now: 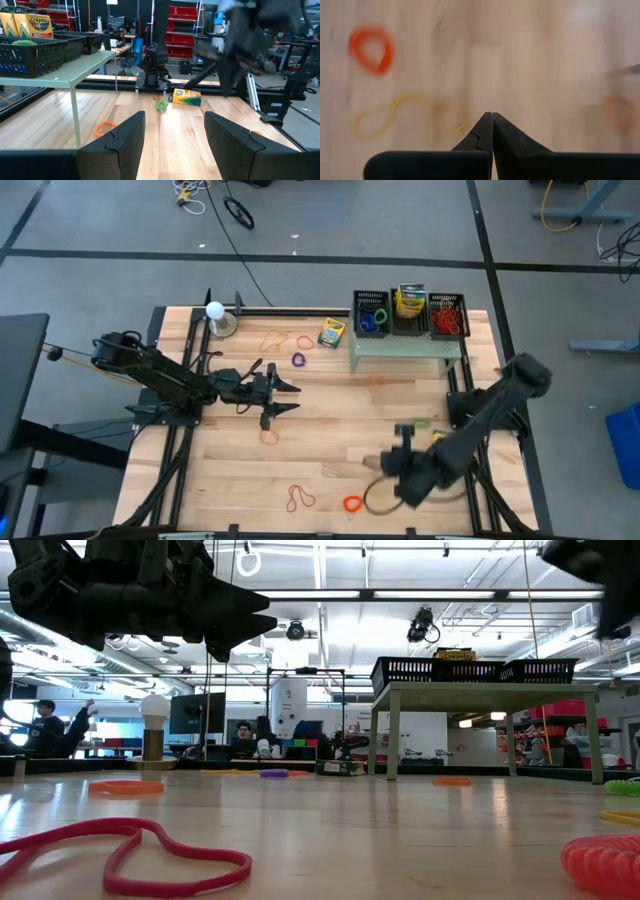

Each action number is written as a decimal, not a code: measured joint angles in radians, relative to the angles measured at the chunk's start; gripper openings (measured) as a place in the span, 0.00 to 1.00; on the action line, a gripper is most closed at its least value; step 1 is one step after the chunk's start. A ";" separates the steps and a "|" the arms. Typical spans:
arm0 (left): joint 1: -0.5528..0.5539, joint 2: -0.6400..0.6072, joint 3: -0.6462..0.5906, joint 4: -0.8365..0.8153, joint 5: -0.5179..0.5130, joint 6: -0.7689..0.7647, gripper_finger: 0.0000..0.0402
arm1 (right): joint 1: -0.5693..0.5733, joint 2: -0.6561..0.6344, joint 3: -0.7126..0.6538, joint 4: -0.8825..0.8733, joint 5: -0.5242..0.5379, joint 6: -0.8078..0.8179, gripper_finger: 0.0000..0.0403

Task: Pick & Place Office Desk Supplies
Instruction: Put the bottom yellow rubber band into the right black basket on the shelf

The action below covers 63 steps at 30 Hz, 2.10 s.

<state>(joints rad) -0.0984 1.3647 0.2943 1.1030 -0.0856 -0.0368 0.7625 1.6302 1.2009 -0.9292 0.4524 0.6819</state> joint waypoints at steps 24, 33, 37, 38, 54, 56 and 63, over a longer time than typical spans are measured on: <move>0.000 0.000 0.000 0.000 0.000 0.000 0.53 | -0.028 0.282 0.053 0.209 -0.238 -0.324 0.32; 0.000 0.000 0.000 0.000 0.000 0.000 0.53 | -0.068 0.296 0.052 0.230 -0.327 -0.432 0.32; 0.000 0.000 0.000 0.000 0.000 0.000 0.53 | -0.066 0.314 0.041 0.247 -0.353 -0.437 0.32; 0.000 0.000 0.000 0.000 0.000 0.000 0.53 | -0.066 0.318 0.035 0.263 -0.353 -0.441 0.32; 0.000 -0.001 0.000 0.006 0.000 0.000 0.53 | -0.104 0.323 0.021 0.284 -0.374 -0.509 0.05; 0.000 -0.001 0.000 0.006 0.000 0.000 0.53 | -0.104 0.323 0.021 0.284 -0.371 -0.528 0.02; 0.000 -0.001 0.000 0.006 0.000 0.000 0.53 | -0.102 0.273 0.015 0.257 -0.317 -0.525 0.01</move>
<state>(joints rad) -0.0985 1.3636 0.2947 1.1095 -0.0856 -0.0370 0.6608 1.9028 1.2160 -0.6723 0.1350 0.1570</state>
